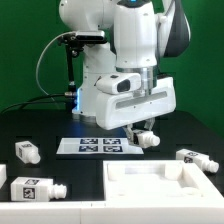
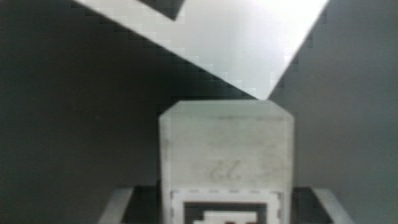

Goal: Assemble one leg

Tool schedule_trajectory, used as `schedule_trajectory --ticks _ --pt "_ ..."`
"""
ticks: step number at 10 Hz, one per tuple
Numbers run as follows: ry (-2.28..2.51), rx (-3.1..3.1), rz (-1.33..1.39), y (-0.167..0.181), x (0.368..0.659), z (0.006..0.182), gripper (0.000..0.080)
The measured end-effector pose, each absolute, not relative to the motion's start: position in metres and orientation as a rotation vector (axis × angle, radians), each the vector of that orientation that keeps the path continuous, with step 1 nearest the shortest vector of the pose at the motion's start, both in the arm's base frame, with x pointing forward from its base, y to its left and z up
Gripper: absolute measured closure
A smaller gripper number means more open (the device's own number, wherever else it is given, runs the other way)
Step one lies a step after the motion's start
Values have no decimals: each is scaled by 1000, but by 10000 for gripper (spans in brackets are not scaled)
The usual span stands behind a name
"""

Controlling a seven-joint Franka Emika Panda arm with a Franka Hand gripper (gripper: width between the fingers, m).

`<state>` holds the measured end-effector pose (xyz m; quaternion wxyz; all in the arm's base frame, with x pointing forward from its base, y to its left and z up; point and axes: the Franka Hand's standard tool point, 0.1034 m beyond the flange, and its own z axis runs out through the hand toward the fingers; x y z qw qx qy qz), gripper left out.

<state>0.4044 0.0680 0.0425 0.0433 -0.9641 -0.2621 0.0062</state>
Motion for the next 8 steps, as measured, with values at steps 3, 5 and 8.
schedule_trajectory --ticks 3,5,8 --pt "-1456 -2741 -73 58 413 41 515" --pt "-1892 -2460 -57 46 412 37 515" --pt "-2118 -2295 -37 40 411 36 515"
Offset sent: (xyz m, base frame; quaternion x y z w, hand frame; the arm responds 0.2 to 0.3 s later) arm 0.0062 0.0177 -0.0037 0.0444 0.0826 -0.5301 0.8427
